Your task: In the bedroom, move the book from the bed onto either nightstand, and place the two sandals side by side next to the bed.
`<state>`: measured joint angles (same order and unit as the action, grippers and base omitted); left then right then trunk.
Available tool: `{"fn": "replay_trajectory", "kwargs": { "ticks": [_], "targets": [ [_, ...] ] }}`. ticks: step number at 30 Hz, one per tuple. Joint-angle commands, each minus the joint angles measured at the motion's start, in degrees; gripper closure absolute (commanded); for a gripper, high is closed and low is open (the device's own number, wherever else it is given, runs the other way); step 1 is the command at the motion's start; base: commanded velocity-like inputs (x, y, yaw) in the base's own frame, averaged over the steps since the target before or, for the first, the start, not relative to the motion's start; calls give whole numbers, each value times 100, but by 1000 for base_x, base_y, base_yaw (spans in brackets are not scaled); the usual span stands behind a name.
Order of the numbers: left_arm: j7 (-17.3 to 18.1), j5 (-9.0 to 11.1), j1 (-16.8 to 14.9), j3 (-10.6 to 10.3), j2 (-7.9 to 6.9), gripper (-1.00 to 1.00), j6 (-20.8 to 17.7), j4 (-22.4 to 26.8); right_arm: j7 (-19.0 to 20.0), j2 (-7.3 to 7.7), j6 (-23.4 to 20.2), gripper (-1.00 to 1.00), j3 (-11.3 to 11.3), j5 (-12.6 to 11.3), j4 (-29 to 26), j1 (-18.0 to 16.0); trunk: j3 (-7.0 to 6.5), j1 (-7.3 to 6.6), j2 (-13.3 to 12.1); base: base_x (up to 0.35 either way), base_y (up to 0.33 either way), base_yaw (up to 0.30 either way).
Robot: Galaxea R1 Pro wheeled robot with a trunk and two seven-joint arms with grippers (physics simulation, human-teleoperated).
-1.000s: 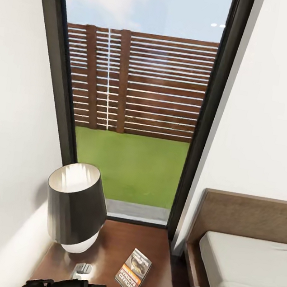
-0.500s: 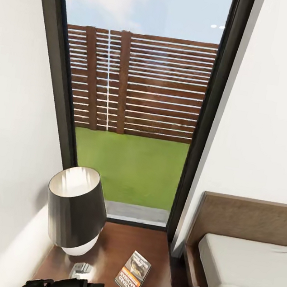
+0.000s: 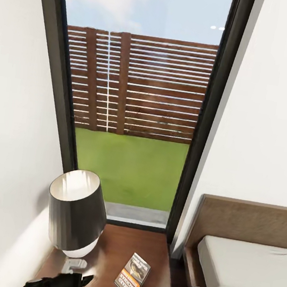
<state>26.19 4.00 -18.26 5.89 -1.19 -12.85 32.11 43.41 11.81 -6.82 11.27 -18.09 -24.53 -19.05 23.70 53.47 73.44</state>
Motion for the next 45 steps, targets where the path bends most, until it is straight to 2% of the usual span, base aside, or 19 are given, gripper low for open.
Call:
{"fn": "replay_trajectory", "kwargs": {
  "ticks": [1, 7, 14, 17, 20, 21, 25, 27, 32, 38, 45],
  "targets": [
    [-76, 44, -2, 20, 8, -100, -11, 5, 4, 6, -56, -100, 24, -61, -8, -2, -12, -23, -38, 0, 0, 0],
    [-294, 37, -2, 23, 22, -100, 109, -148, -18, 6, -51, -100, 21, -56, -8, -5, -120, -154, -278, 0, 0, 0],
    [-314, 32, -2, 22, 21, -100, 209, -238, -39, 6, -47, -100, 12, -47, 5, -2, -245, -308, -559, 0, 0, 0],
    [-315, 29, -2, 25, 5, -100, 274, -432, -48, 6, -47, -100, 8, -46, 8, -2, -299, -374, -679, 0, 0, 0],
    [-316, 24, -2, 26, -2, -100, 650, -756, -128, -10, -47, -100, 9, -39, 25, -4, -353, -440, -800, 0, 0, 0],
    [-321, 23, -2, 27, -3, -100, 867, -1027, -337, -22, -47, -100, 30, -37, 33, -4, -371, -462, -840, 0, 0, 0],
    [-423, 28, 1, 27, -16, -100, 1052, -1361, -640, -35, -38, -100, 46, -31, 71, -2, -443, -550, -1000, 0, 0, 0],
    [-444, 30, 4, 27, -19, -100, 1190, -1595, -685, -37, -20, -100, 49, -29, 250, -3, -479, -594, -1080, 0, 0, 0],
    [-559, 25, 6, 6, -12, -100, 1614, -2231, -716, -52, 28, -100, 51, -28, 1372, -2, -569, -703, -1281, 0, 0, 0],
    [-896, 23, 15, 1, -12, -100, 1763, -2732, -719, -56, 37, -100, 51, -28, 1760, -3, -676, -835, -1522, 0, 0, 0],
    [-993, 29, 58, 0, -18, -100, 2123, -3052, -720, -54, 40, -100, 51, -28, 2231, -2, -802, -989, -1802, 0, 0, 0]
  ]
}}
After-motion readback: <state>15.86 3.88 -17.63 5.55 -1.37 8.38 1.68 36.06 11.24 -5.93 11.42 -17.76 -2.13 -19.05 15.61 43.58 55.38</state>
